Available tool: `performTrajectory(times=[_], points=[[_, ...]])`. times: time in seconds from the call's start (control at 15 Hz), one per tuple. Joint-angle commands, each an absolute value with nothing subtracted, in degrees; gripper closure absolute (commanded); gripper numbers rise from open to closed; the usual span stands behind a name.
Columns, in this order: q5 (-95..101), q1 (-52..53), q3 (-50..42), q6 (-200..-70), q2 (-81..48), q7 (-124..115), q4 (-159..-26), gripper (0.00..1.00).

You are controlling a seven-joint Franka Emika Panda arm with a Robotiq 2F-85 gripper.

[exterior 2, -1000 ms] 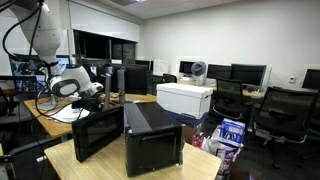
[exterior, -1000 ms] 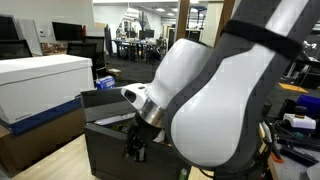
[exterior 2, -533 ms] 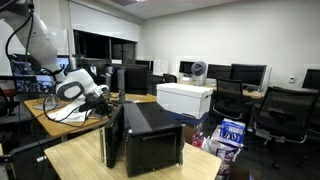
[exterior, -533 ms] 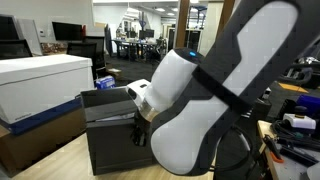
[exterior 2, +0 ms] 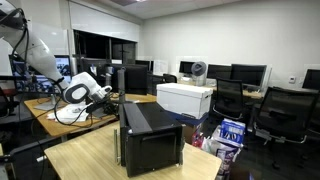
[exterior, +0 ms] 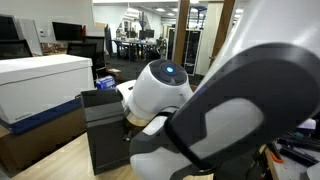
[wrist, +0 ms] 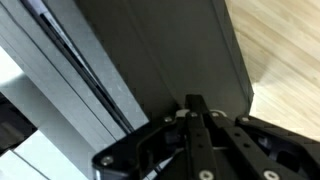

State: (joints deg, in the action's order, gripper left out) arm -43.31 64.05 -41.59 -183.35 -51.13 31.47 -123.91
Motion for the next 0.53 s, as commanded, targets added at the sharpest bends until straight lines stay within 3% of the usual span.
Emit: performTrajectory(times=[0.0, 0.4, 0.47], points=[[-45.0, 69.7, -50.1, -178.0, -61.8, 23.4, -119.5, 0.98], [-41.0, 71.7, -58.1, -161.5, -70.8, 10.7, -113.0, 0.98], [-31.1, 68.9, -56.5, -159.4, -66.9, 5.6, -113.4, 0.98]])
